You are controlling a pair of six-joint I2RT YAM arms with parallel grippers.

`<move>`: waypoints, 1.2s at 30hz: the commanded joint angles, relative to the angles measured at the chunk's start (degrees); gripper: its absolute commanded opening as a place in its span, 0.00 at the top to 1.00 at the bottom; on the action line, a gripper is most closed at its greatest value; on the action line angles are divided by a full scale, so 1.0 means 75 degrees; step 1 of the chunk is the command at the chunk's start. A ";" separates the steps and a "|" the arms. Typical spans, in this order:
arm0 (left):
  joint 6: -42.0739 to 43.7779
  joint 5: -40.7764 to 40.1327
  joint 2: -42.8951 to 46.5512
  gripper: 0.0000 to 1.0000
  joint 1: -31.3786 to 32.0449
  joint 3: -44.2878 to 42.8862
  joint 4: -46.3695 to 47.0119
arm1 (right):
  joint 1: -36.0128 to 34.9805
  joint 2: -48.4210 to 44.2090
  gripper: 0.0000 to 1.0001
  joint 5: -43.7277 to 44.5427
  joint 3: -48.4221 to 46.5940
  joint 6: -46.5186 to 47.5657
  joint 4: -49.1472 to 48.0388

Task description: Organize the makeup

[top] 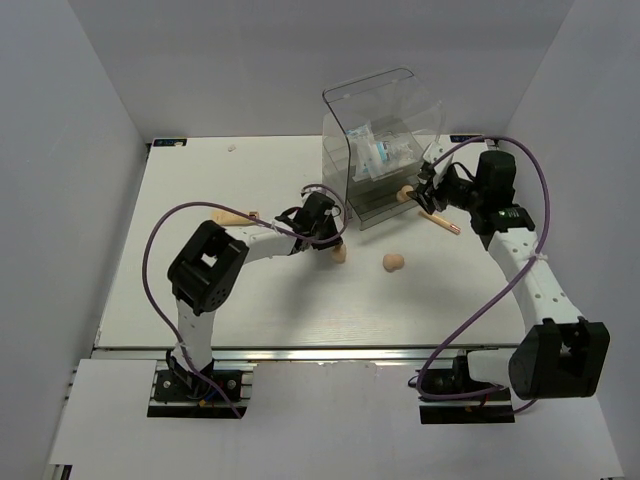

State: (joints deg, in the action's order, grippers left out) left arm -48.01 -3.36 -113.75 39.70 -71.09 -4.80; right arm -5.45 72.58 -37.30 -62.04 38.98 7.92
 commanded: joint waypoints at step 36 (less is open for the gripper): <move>0.6517 -0.2001 -0.0336 0.83 0.1468 -0.3716 -0.0345 | 0.0645 -0.2001 0.43 0.0110 0.1663 -0.1893 -0.0892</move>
State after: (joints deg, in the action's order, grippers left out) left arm -5.76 -13.47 -116.99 49.95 -96.12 -6.59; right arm -0.82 58.61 -36.51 -50.00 25.65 2.83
